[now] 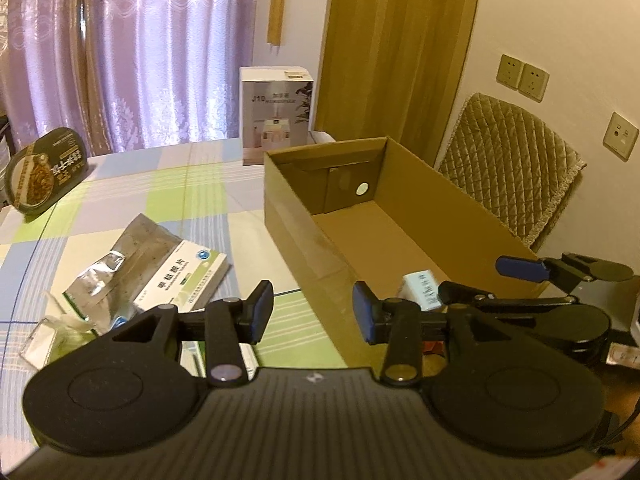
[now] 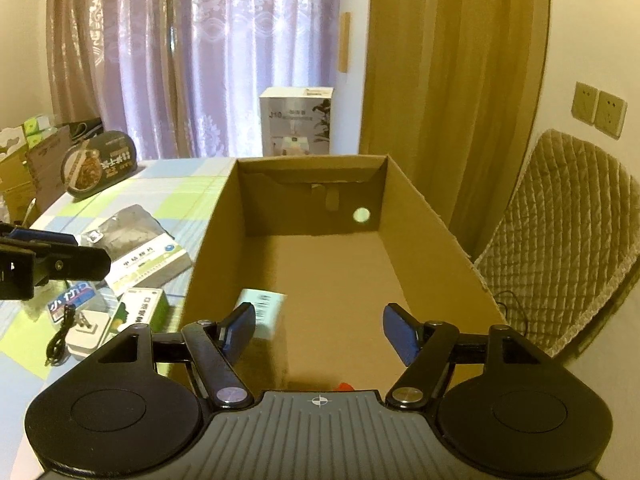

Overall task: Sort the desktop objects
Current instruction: 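Open the right tool over the cardboard box while the left tool releases the cream box inside, then move both tools back over the table toward the spray box and black cable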

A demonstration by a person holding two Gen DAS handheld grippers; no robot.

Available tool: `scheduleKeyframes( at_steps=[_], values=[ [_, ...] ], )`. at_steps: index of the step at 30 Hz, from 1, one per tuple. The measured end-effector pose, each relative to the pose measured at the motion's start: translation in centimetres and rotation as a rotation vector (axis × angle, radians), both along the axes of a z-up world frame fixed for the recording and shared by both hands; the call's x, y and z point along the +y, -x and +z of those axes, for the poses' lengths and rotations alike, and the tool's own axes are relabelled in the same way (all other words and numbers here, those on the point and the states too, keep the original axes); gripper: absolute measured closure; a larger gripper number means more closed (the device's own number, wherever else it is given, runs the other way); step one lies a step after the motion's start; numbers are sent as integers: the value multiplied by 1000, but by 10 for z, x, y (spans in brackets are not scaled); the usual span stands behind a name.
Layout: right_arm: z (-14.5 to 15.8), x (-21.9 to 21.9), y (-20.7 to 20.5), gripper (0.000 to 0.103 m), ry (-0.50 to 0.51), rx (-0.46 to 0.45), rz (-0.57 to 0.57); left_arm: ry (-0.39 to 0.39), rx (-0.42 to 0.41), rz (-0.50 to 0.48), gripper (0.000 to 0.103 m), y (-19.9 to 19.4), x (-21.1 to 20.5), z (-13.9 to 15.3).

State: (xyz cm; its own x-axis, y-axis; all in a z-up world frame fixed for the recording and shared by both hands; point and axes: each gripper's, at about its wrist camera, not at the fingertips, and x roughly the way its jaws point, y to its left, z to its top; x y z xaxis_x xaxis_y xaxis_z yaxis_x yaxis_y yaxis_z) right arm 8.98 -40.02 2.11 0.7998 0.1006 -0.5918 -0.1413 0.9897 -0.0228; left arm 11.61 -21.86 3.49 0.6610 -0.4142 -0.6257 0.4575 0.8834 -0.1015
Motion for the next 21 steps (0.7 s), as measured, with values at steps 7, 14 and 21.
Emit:
scheduleKeyframes(
  at_steps=[7,14,21],
  values=[
    [8,17,7,34,11,-15,24,2,-2,37,62,5,24,0],
    [17,39,17,32,7,-36,66,-17,-14,80,50,13,61,-2],
    [23,77,30,24,-7,-59,159,-63,7,176,38,21,120,-18]
  ],
)
